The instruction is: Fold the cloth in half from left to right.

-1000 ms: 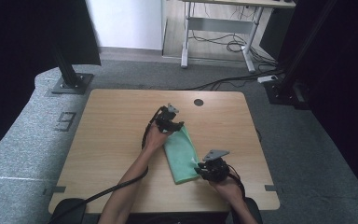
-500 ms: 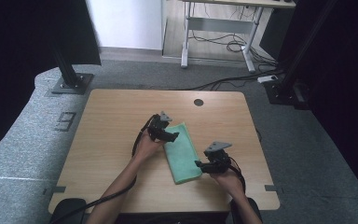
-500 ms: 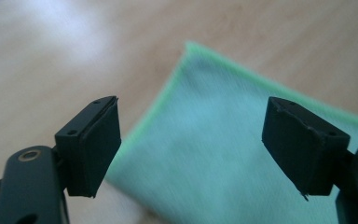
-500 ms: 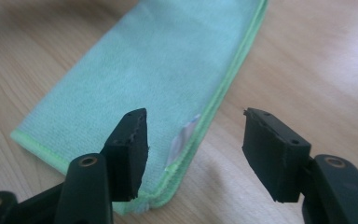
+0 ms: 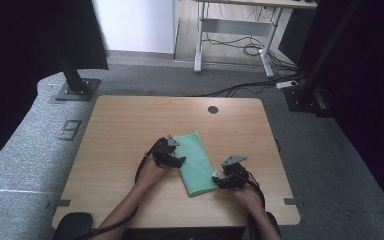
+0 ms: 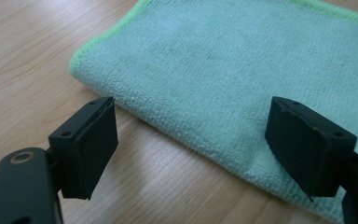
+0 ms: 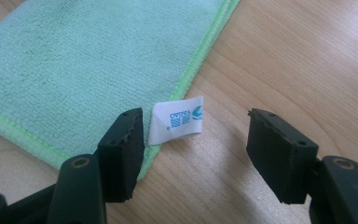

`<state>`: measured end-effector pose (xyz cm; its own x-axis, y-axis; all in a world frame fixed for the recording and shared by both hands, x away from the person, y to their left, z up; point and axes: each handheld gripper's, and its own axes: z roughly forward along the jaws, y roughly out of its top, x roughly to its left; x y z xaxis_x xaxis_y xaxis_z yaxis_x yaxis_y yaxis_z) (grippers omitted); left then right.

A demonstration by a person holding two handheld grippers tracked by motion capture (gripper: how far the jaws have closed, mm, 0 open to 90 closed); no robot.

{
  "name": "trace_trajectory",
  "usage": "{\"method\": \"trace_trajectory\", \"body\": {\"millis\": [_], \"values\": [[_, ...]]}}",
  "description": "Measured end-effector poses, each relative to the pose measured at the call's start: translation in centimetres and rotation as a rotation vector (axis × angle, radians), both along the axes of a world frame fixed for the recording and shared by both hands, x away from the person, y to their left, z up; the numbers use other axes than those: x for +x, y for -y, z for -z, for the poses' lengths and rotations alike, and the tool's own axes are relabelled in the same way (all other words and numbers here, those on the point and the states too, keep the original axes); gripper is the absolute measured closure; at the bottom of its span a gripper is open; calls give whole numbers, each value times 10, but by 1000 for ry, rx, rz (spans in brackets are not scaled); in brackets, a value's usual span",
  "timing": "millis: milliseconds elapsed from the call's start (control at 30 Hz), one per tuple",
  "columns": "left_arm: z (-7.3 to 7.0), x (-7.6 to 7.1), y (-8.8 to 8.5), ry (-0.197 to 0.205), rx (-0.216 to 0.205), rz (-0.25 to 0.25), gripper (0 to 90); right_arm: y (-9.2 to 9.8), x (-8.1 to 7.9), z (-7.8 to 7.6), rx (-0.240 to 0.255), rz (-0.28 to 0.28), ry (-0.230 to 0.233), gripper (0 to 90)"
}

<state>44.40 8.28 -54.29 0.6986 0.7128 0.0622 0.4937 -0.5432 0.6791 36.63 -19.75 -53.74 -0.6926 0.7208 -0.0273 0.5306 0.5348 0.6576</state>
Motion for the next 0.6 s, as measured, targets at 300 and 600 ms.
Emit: {"method": "trace_trajectory", "body": {"millis": [300, 600], "values": [[4, 11, -16, -33, -54, -28, 145, -13, -6, 2, 14, -38, 5, 371], [2, 15, -26, -11, -16, -39, 145, -37, -7, 3, 17, -88, 13, 357]]}}
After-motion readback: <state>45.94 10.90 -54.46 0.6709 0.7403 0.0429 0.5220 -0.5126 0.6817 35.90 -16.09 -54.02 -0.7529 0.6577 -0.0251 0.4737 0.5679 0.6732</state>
